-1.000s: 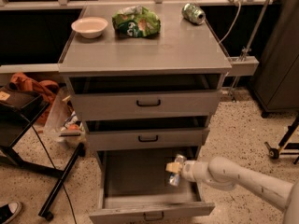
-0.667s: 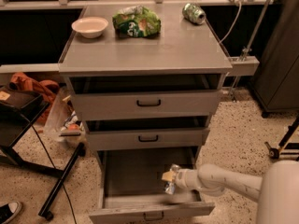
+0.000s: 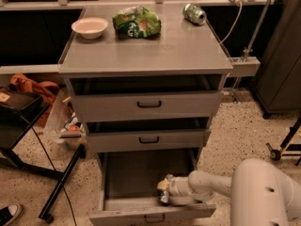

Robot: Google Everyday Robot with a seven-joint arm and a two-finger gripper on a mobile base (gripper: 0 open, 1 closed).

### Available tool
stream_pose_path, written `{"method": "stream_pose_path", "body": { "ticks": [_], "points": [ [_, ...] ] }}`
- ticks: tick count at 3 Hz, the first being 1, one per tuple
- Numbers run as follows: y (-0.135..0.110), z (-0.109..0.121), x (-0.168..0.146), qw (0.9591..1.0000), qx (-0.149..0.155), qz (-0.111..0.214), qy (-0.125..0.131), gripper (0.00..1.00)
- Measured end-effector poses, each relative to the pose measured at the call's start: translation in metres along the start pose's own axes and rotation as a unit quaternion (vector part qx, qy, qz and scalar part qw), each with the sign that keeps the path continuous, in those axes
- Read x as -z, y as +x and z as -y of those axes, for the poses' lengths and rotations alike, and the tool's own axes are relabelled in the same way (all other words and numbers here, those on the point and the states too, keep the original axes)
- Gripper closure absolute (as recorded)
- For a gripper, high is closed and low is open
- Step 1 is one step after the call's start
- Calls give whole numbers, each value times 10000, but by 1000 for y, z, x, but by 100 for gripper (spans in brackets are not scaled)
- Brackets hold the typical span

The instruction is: Place redbull can into bottom drawer

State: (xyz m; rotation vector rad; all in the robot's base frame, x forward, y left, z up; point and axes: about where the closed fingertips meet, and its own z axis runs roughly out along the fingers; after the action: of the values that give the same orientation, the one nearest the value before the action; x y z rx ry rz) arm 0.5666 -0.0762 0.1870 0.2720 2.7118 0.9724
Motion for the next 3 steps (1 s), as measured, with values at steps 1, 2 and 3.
{"method": "stream_pose_path", "body": {
  "ticks": [1,2,3],
  "points": [
    [-2,8,-21,9999,-35,-82,-137,77],
    [-1,17,-31,9994,-126,-141,-283,54],
    [-4,22,-33,9986,-175,-195,-458,31]
  ]
}}
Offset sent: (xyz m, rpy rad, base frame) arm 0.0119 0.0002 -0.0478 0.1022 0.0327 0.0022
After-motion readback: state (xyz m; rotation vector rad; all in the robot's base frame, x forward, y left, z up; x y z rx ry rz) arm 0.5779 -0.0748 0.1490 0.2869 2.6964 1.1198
